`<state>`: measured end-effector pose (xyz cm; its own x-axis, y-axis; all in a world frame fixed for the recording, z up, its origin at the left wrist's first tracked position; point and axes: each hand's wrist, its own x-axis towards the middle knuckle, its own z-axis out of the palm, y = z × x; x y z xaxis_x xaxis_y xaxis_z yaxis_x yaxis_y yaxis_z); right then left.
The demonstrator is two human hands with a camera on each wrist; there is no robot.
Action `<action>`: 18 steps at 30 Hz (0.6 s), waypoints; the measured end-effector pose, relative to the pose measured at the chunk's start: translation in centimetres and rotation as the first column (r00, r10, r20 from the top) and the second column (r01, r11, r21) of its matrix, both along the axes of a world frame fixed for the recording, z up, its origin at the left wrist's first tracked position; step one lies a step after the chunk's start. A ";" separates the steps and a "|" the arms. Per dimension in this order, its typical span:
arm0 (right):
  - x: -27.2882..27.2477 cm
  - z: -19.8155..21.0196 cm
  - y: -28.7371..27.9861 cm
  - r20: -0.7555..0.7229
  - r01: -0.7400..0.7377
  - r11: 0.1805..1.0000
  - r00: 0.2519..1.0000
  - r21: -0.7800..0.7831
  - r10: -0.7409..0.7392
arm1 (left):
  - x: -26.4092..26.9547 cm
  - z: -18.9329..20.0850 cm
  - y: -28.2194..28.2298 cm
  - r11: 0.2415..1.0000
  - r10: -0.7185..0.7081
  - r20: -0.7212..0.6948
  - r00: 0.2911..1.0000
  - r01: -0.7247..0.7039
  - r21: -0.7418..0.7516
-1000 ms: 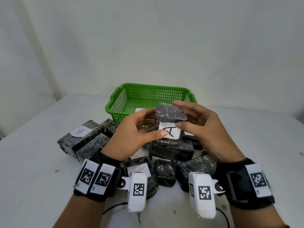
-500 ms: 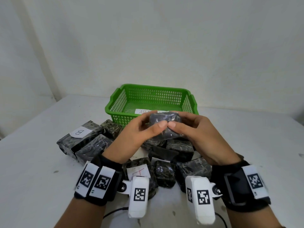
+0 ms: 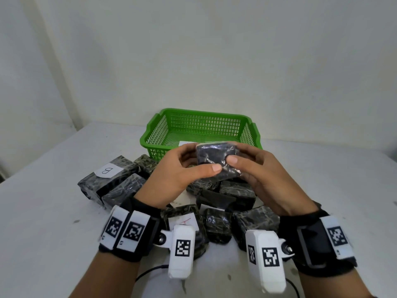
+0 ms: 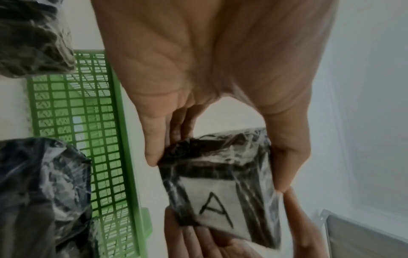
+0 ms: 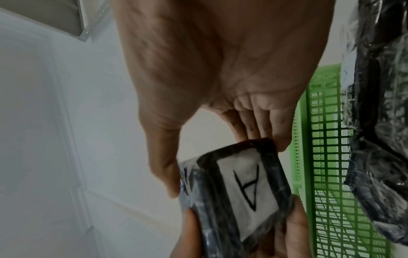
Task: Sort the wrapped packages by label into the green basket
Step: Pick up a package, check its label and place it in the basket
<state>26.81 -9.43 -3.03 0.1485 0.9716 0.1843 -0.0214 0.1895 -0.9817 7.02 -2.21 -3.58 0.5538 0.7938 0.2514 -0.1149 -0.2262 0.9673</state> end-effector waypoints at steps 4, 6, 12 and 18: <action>0.0 0.0 0.1 0.071 0.024 1.000 0.997 -0.002 -0.024 | -0.4 0.1 0.0 0.998 -0.064 -0.043 0.997 0.064 -0.004; 0.0 0.2 0.0 0.071 0.048 0.999 0.996 0.022 -0.050 | -0.3 0.1 0.0 0.997 -0.082 -0.036 0.996 0.082 -0.017; -0.3 0.1 0.0 0.110 0.035 0.999 0.993 0.027 -0.038 | -0.4 0.1 0.2 0.996 -0.027 0.054 0.998 0.031 -0.083; -0.1 0.0 -0.1 0.082 0.026 0.999 0.996 0.027 -0.028 | -0.3 0.0 0.2 0.994 -0.030 0.062 0.998 0.036 -0.100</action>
